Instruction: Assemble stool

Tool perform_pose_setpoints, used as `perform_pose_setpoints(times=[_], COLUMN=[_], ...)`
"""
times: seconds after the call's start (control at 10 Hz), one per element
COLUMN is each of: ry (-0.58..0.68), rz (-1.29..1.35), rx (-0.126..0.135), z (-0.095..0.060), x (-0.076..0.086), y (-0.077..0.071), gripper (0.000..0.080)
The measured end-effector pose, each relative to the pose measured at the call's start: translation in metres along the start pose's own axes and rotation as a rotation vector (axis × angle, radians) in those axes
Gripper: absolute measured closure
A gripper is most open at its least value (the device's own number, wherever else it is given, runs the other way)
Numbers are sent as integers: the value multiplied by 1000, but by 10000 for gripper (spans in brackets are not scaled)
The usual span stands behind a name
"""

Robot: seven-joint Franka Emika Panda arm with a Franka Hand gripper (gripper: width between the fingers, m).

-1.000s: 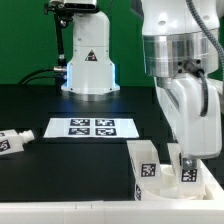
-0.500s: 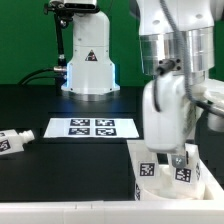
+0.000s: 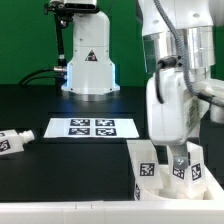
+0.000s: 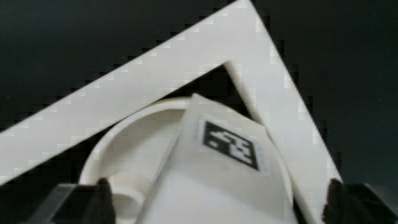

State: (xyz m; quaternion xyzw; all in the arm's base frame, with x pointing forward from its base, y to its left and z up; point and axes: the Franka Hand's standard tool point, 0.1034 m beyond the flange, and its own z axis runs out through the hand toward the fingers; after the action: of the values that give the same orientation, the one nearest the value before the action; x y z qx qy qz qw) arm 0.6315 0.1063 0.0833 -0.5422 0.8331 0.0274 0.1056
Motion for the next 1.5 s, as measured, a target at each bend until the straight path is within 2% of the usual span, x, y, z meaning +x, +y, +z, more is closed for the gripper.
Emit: perform_pose_setpoints(times=[0.2,0.3,0.6,0.7,0.8,1.0,1.1,1.3,1.5], ry=[-22,-32,-32,-30,-16,4,7,9,67], rz=[-350,-536,-711,-823,-1045,-1294,-1366,-1471,-1874], rx=[-11,-35,-29,-28,-36,-99,-94,-100,-148], z=[-20,-27,-26,-26,-26,-23,-23,-23,-22], x=[-10,-12,-10,-10,-10,-15,-13,-11,-10], y=[0,0,-1,-1,-1,7,4,3,-5], gripper=[156,156,150,150,150,150,150,150,150])
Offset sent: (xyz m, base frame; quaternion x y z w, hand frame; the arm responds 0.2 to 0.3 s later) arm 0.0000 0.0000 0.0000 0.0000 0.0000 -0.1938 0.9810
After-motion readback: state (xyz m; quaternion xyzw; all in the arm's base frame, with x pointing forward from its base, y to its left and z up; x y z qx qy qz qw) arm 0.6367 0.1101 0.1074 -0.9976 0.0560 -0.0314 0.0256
